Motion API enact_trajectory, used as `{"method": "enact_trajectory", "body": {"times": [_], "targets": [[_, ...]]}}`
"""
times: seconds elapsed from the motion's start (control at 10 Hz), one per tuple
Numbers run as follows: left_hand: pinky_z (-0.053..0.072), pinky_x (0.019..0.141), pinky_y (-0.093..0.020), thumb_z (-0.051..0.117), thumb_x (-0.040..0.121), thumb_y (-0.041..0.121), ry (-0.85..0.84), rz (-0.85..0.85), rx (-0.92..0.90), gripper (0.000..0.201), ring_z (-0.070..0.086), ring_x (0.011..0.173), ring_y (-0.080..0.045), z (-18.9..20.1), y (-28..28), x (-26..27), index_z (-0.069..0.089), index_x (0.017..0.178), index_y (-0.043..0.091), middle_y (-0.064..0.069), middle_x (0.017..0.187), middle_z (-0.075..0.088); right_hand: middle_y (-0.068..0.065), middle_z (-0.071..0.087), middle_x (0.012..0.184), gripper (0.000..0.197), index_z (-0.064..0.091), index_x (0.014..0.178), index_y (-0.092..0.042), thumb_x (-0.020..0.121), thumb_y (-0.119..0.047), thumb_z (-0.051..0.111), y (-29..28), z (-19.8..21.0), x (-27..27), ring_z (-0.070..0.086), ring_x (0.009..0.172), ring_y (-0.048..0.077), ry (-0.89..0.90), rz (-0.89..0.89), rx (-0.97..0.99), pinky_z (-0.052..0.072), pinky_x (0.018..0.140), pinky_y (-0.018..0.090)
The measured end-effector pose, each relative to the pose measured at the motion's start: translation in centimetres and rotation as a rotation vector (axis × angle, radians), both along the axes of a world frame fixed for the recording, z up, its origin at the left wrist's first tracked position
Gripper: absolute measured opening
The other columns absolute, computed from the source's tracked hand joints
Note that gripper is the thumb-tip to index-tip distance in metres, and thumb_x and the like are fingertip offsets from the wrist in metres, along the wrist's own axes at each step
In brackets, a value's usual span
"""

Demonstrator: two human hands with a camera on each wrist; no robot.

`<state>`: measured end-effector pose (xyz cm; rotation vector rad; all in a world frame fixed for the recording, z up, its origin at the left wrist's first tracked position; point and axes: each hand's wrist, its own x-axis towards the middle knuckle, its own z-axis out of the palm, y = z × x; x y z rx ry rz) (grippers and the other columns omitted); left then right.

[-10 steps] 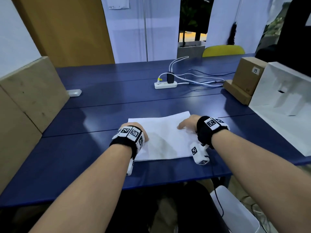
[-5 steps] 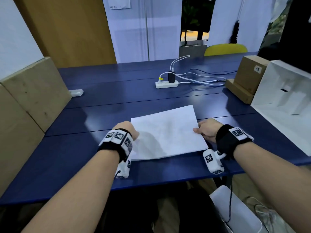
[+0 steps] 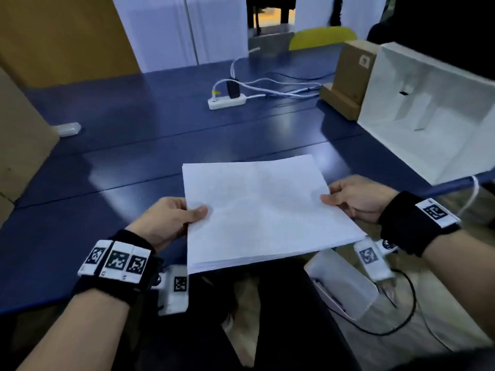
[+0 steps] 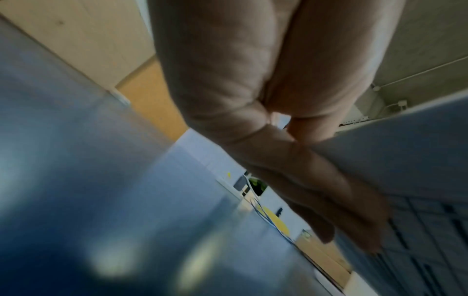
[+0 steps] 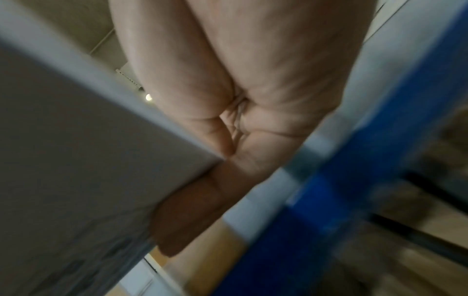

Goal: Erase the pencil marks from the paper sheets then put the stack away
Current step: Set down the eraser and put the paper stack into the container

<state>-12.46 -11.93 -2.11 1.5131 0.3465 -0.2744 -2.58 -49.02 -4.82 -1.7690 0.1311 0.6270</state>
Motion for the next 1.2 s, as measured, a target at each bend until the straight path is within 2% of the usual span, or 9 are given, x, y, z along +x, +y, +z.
{"method": "enact_trajectory", "body": {"times": [0.1, 0.3, 0.4, 0.6, 0.7, 0.8, 0.9, 1.1, 1.2], "targets": [[0.06, 0.077, -0.038, 0.071, 0.076, 0.013, 0.056, -0.066, 0.0, 0.037, 0.072, 0.083, -0.031, -1.6, -4.3, -2.1, 0.066, 0.102, -0.012, -0.025, 0.099, 0.072, 0.024, 0.056, 0.082, 0.074, 0.054, 0.097, 0.026, 0.066, -0.031, 0.089, -5.2, -2.9, -2.9, 0.045, 0.07, 0.031, 0.036, 0.004, -0.041, 0.038, 0.059, 0.028], [0.055, 0.087, -0.044, 0.067, 0.088, 0.004, 0.108, -0.119, 0.082, 0.011, 0.071, 0.091, -0.033, -7.0, -10.5, -5.6, 0.072, 0.092, -0.005, -0.019, 0.095, 0.074, 0.033, 0.069, 0.107, 0.027, 0.069, 0.098, 0.017, 0.085, -0.006, 0.073, -9.8, -8.6, -6.8, 0.063, 0.085, 0.033, 0.118, -0.069, -0.144, 0.054, 0.081, 0.045], [0.053, 0.094, -0.05, 0.074, 0.084, 0.007, 0.137, -0.129, 0.197, 0.009, 0.071, 0.095, -0.032, -11.8, -12.6, -5.9, 0.074, 0.09, 0.0, -0.015, 0.095, 0.075, 0.015, 0.07, 0.106, 0.017, 0.072, 0.1, 0.0, 0.092, -0.015, 0.068, -9.5, -12.1, -6.6, 0.061, 0.091, 0.024, 0.103, 0.041, -0.452, 0.051, 0.083, 0.032], [0.056, 0.088, -0.038, 0.078, 0.06, 0.041, 0.387, -0.102, 0.299, 0.065, 0.069, 0.1, -0.032, -19.3, -14.1, -1.1, 0.067, 0.108, -0.002, -0.019, 0.108, 0.071, 0.009, 0.065, 0.122, 0.048, 0.06, 0.132, -0.008, 0.092, -0.033, 0.066, -8.2, -18.4, -3.9, 0.052, 0.097, 0.02, 0.082, 0.142, -0.652, 0.045, 0.09, 0.033], [0.047, 0.088, -0.03, 0.045, 0.098, 0.053, 0.398, -0.478, 0.77, 0.062, 0.06, 0.115, -0.035, -18.1, -16.7, 0.2, 0.058, 0.127, 0.0, -0.019, 0.127, 0.062, -0.004, 0.052, 0.113, 0.031, 0.062, 0.122, -0.02, 0.098, -0.039, 0.056, -6.4, -19.2, -3.9, 0.043, 0.102, 0.014, 0.021, 0.303, -0.732, 0.036, 0.09, 0.029], [0.046, 0.092, -0.032, 0.039, 0.1, 0.052, 0.379, -0.517, 0.746, 0.062, 0.058, 0.117, -0.035, -19.6, -18.0, 1.5, 0.059, 0.128, 0.0, -0.019, 0.13, 0.06, -0.012, 0.057, 0.117, 0.022, 0.065, 0.116, -0.028, 0.103, -0.036, 0.049, -3.0, -17.0, -6.2, 0.051, 0.11, 0.003, -0.092, 0.44, -0.476, 0.034, 0.093, 0.017], [0.046, 0.102, -0.028, 0.048, 0.101, 0.025, 0.315, -0.61, 0.852, 0.042, 0.055, 0.124, -0.029, -23.0, -19.2, 3.3, 0.055, 0.134, -0.001, -0.016, 0.138, 0.056, -0.019, 0.053, 0.136, 0.037, 0.049, 0.141, -0.025, 0.105, -0.028, 0.046, 0.1, -15.5, -9.4, 0.052, 0.113, -0.021, 0.032, 0.391, 0.035, 0.038, 0.094, 0.003], [0.048, 0.085, -0.028, 0.048, 0.101, 0.024, 0.235, -0.98, 1.052, 0.037, 0.062, 0.111, -0.034, -24.9, -19.5, 3.4, 0.062, 0.122, -0.001, -0.019, 0.123, 0.063, -0.029, 0.012, 0.161, 0.091, 0.02, 0.156, -0.044, 0.078, -0.091, 0.021, -0.6, -22.9, -9.4, 0.01, 0.147, -0.01, -0.002, 0.589, -0.116, 0.008, 0.121, 0.023], [0.049, 0.078, -0.033, 0.049, 0.1, 0.028, 0.349, -1.003, 1.111, 0.034, 0.065, 0.103, -0.035, -25.8, -19.0, 3.3, 0.065, 0.114, 0.002, -0.017, 0.111, 0.066, -0.021, 0.011, 0.164, 0.096, 0.017, 0.157, -0.042, 0.075, -0.093, 0.02, -3.3, -27.4, -8.3, 0.014, 0.149, 0.003, 0.141, 0.58, -0.275, 0.008, 0.125, 0.036]]}}
